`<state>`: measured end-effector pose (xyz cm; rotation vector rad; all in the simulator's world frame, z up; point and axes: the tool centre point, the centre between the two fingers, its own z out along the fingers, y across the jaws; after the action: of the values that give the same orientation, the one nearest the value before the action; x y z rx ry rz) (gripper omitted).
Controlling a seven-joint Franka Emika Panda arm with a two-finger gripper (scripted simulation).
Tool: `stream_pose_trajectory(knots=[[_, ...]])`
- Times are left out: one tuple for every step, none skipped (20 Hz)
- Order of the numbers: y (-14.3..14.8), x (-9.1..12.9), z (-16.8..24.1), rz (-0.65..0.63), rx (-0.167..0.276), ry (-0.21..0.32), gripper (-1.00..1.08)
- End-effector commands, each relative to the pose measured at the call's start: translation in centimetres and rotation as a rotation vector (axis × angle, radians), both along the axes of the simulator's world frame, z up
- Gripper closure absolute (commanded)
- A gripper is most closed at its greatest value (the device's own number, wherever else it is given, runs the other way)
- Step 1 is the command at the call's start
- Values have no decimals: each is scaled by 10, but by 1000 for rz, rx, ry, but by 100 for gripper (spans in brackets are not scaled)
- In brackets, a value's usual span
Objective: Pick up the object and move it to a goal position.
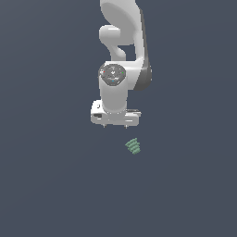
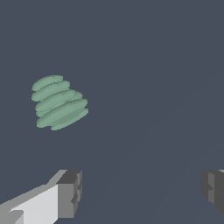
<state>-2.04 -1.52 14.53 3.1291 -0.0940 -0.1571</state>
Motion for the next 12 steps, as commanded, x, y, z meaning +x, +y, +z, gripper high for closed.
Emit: stream_pose_trajectory(knots=[[1,1,-1,-15,-1,-1,-92],[2,1,-1,-24,-2,-2,-92],[3,2,-2,-34,-3,-3,-92],[4,3,-2,-46,-3,-4,-92],[5,4,-3,-58,-4,-5,-92],[6,5,-3,-72,-6,-6,-92],[8,5,-4,-86,-7,-8,-92],[9,6,-4,-102,-8,-9,-92],[10,8,-5,-119,-9,-11,-92],[12,9,-6,-138,-11,-13,-92],[14,10,-7,-157,-12,-15,-92],[15,11,-8,-178,-13,-17,-92]])
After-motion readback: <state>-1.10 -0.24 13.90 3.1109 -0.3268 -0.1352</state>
